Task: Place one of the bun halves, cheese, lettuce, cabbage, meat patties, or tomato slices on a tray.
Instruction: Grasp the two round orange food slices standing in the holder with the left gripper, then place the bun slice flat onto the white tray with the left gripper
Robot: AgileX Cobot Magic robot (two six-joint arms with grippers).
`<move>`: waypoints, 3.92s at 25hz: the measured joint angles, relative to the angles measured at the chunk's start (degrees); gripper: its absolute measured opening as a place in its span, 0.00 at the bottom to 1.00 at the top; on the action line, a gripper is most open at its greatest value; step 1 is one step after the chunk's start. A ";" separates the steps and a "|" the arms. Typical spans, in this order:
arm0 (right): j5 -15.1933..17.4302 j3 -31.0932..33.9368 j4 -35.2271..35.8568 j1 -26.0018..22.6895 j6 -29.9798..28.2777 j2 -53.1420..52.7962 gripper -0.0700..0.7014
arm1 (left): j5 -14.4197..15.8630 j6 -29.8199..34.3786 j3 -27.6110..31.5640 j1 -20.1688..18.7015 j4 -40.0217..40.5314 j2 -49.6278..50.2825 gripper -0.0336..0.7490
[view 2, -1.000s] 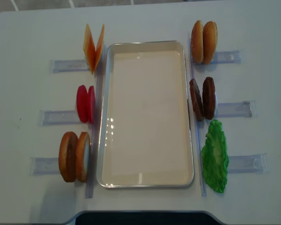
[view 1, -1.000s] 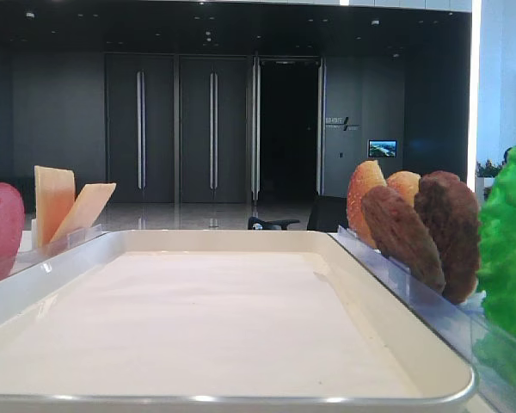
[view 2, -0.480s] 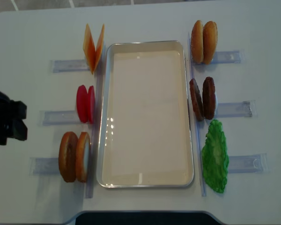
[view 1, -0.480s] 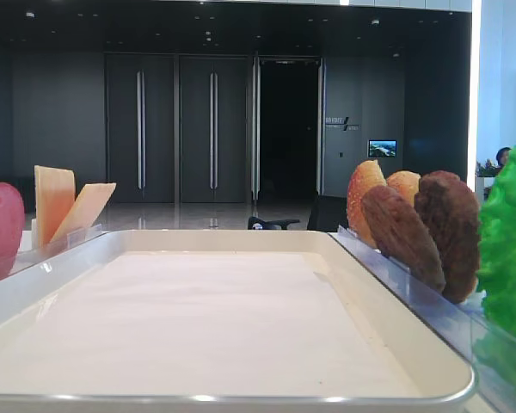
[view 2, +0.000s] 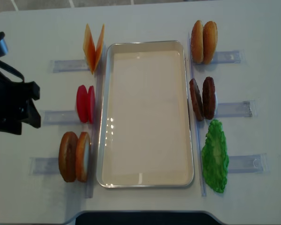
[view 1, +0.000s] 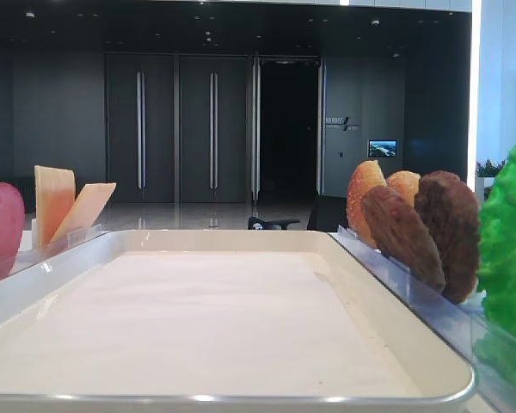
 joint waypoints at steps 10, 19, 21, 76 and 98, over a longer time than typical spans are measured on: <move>0.00 0.00 0.05 0.00 0.00 0.00 0.56 | -3.05 -13.90 -0.06 -18.65 -0.25 1.87 0.54; 0.00 0.00 0.05 0.00 0.00 0.00 0.56 | -6.86 -18.28 -0.06 -25.36 0.29 7.72 0.54; 0.00 0.00 0.05 0.00 0.00 0.00 0.56 | -6.94 -18.33 -0.06 -25.36 1.12 8.89 0.54; 0.00 0.00 -0.01 0.00 0.00 0.00 0.56 | -6.36 -16.51 -0.17 -25.92 4.07 8.40 0.26; 0.00 0.00 0.03 0.00 0.00 0.00 0.56 | -29.91 19.52 13.71 -17.04 -33.71 -8.15 0.25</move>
